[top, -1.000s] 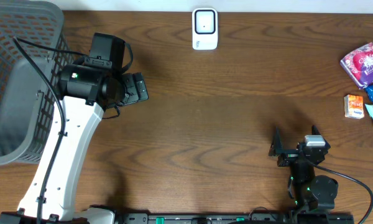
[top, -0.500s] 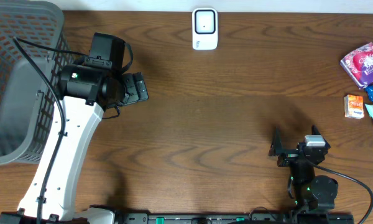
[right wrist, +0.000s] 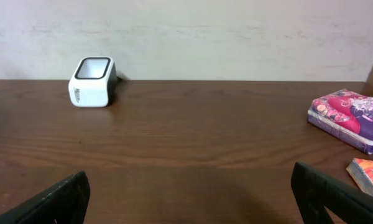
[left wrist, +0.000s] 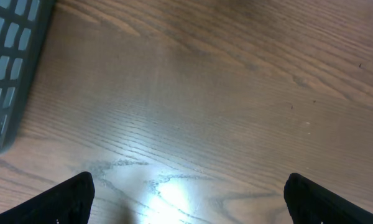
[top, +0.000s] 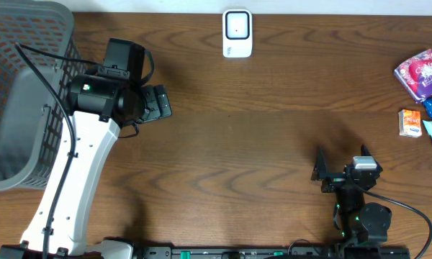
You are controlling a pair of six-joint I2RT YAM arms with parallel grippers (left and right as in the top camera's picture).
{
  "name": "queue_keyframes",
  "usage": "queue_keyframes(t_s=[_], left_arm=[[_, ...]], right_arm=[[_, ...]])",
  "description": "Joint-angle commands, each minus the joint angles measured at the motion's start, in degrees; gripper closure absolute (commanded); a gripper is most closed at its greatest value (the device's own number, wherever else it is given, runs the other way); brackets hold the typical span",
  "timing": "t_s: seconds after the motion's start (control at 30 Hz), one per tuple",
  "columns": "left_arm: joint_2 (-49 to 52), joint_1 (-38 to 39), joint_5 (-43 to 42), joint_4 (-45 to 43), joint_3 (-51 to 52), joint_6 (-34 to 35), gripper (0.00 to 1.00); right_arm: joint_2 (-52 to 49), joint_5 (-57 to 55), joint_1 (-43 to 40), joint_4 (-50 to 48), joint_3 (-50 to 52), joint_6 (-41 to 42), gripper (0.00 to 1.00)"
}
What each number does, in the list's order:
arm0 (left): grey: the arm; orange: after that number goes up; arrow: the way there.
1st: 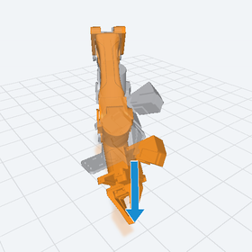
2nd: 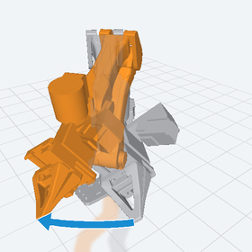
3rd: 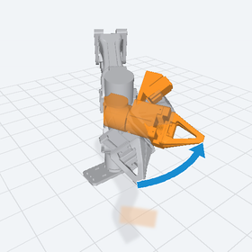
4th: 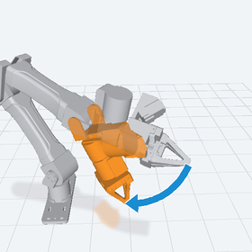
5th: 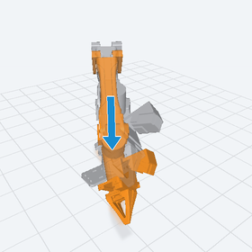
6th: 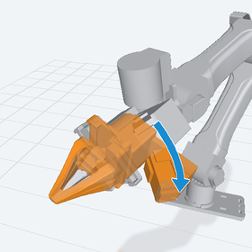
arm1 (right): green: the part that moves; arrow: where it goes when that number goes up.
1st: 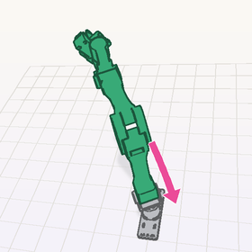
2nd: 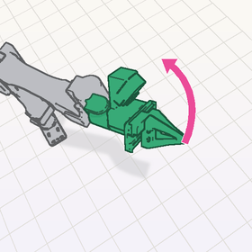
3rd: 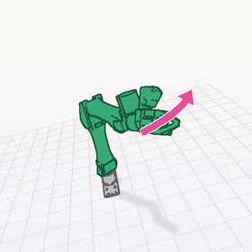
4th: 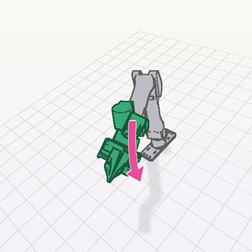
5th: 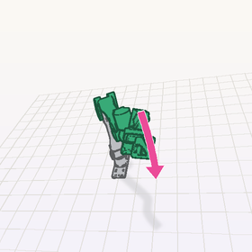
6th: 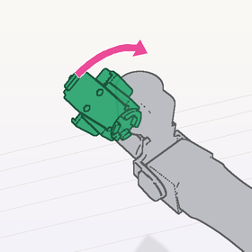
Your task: Scan the item barcode
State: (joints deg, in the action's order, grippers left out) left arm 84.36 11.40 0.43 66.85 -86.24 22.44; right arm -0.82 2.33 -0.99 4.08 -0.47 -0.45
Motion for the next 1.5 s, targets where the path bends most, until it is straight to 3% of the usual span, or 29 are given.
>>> queue_keyframes(t_s=[0.0,0.23,0.4,0.53,0.67,1.03,1.37,1.47], left_arm=[[-0.37,-0.24,1.14,0.33,-0.22,-0.31,0.02],[-7.45,-0.24,1.14,-1.11,10.84,-3.96,0.02],[-18.27,-0.24,1.07,-11.54,26.18,-5.68,0.02],[-30.62,-0.24,-5.42,-25.92,41.27,-14.58,0.02],[-43.93,-0.26,-5.97,-36.59,53.77,-17.79,0.02],[-75.52,-5.33,-5.79,-51.91,72.85,-20.50,0.02],[-84.00,-13.31,-9.90,-64.89,81.07,-20.52,0.02],[-84.28,-13.86,-10.51,-72.78,85.35,-20.52,0.02]], right_arm=[[0.52,-0.31,0.33,0.22,0.15,0.81,0.01],[0.52,-0.31,0.33,0.20,0.15,0.81,0.01],[0.52,-0.28,0.33,0.20,0.15,0.81,0.01],[0.52,-0.31,0.33,0.20,0.15,0.81,0.01],[0.52,-0.31,0.33,0.20,0.15,0.81,0.01],[0.52,-0.31,0.33,0.20,0.15,0.81,0.01],[0.52,-0.31,0.33,0.20,0.15,0.81,0.01],[0.52,-0.31,0.33,0.20,0.15,0.81,0.01]])
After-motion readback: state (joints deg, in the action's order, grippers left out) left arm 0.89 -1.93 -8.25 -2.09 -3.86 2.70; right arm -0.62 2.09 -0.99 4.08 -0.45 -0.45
